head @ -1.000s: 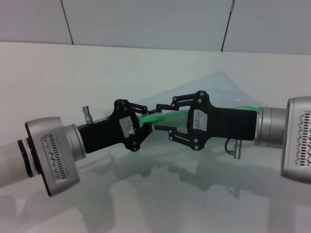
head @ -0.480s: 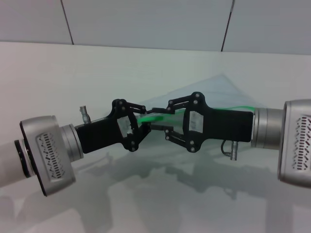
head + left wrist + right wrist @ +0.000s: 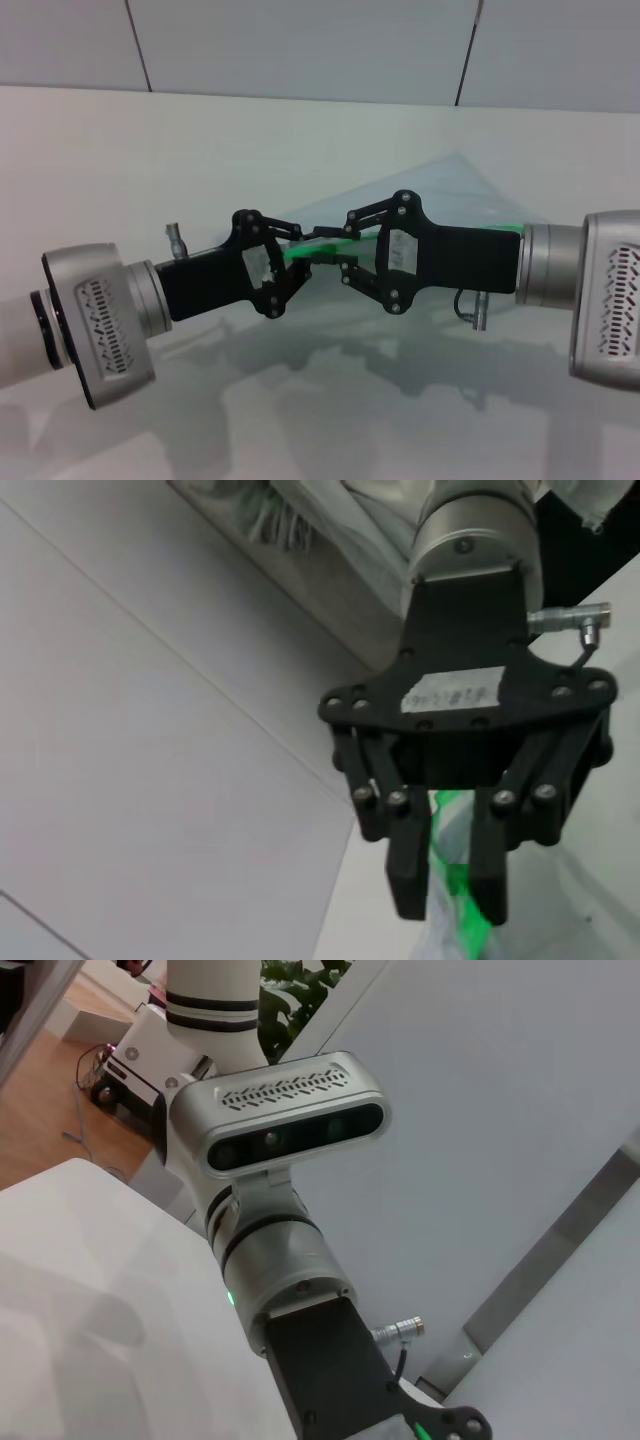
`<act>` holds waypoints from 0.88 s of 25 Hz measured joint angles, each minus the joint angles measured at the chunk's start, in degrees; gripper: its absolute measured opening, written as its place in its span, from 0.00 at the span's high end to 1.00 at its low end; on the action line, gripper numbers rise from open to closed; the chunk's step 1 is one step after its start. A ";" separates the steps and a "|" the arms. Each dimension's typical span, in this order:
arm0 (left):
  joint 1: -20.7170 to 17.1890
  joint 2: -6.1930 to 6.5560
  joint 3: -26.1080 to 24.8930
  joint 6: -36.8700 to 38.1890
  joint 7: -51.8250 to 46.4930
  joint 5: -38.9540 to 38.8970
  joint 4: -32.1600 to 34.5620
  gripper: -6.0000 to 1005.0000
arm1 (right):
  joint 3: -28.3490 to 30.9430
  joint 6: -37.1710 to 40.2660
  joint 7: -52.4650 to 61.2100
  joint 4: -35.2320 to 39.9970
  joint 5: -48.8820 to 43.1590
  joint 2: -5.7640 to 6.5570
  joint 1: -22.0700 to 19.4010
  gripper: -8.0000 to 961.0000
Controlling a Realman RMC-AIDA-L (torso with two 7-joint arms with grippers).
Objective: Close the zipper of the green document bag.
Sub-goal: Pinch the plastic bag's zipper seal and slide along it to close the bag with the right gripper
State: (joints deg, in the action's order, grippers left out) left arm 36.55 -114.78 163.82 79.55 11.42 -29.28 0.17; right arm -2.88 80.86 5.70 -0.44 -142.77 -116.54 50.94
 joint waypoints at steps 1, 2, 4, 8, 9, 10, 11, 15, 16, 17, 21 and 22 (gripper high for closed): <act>0.00 0.00 0.00 0.00 0.00 0.21 0.00 0.94 | 0.02 -0.17 0.00 0.00 0.02 0.00 0.01 0.79; 0.01 0.00 0.00 0.00 0.00 0.30 0.00 0.94 | 0.03 -0.23 0.00 0.00 0.05 0.00 0.02 0.80; 0.01 0.00 0.00 0.00 0.00 0.38 0.00 0.94 | 0.04 -0.33 0.04 0.00 0.07 0.00 0.03 0.82; 0.01 0.00 0.00 0.00 0.00 0.41 0.00 0.94 | 0.07 -0.36 0.04 0.00 0.07 0.00 -0.02 0.82; 0.01 0.00 0.00 0.00 0.00 0.42 0.00 0.94 | 0.05 -0.36 0.04 0.00 0.07 0.01 -0.04 0.83; 0.01 0.00 0.00 0.00 0.00 0.43 0.00 0.94 | -0.02 -0.34 0.02 0.00 0.06 0.02 -0.05 0.84; 0.01 0.00 0.00 -0.01 0.00 0.43 0.00 0.94 | -0.07 -0.30 -0.02 0.03 0.02 0.04 -0.05 0.84; 0.01 0.00 0.00 -0.01 0.00 0.46 0.00 0.94 | -0.29 -0.14 -1.00 0.09 -0.18 0.06 -0.15 0.88; 0.01 0.00 0.00 -0.01 0.00 0.46 0.00 0.94 | -0.31 -0.13 -1.25 0.09 -0.19 0.06 -0.21 0.88; 0.01 0.00 0.00 0.00 0.00 0.46 0.00 0.94 | -0.33 -0.12 -1.42 0.09 -0.21 0.07 -0.25 0.89; 0.00 -0.01 0.00 -0.01 0.00 0.46 0.00 0.94 | -0.38 0.02 -1.57 0.09 -0.26 0.09 -0.34 0.91; -0.06 0.00 0.00 0.00 0.01 0.46 0.00 0.94 | -0.38 0.08 -1.58 0.09 -0.26 0.09 -0.40 0.91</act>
State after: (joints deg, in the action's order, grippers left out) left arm 36.49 -114.78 163.83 79.55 11.43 -28.82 0.17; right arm -3.25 80.94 4.13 -0.35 -143.03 -116.45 50.54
